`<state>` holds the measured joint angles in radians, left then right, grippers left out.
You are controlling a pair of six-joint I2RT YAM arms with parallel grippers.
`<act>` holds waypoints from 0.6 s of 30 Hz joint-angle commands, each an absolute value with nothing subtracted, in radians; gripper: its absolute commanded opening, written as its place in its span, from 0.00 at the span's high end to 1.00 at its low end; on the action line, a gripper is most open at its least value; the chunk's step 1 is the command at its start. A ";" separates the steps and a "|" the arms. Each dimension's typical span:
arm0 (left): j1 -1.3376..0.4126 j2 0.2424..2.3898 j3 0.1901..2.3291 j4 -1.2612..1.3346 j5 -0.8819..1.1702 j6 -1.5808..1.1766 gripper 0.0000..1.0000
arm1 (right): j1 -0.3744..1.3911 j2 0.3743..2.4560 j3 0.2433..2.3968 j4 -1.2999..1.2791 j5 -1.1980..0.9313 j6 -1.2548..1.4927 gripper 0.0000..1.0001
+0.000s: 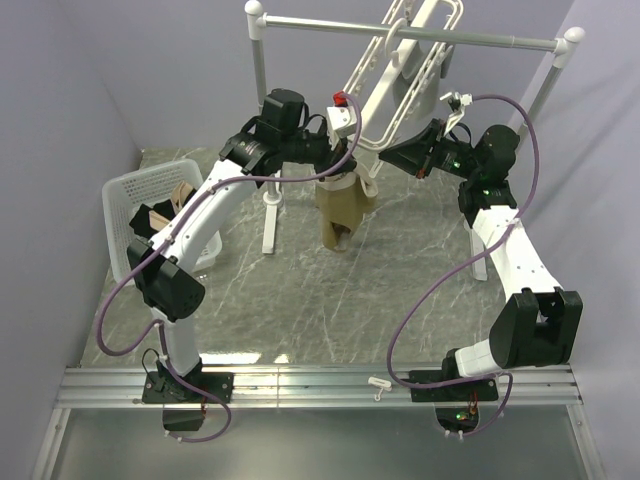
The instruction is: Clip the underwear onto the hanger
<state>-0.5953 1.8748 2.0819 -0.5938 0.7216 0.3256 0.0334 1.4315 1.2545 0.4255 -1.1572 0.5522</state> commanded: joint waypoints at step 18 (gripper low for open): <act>-0.632 1.901 2.149 -0.509 0.759 0.265 1.00 | 0.054 1.434 1.220 0.468 -1.190 0.489 1.00</act>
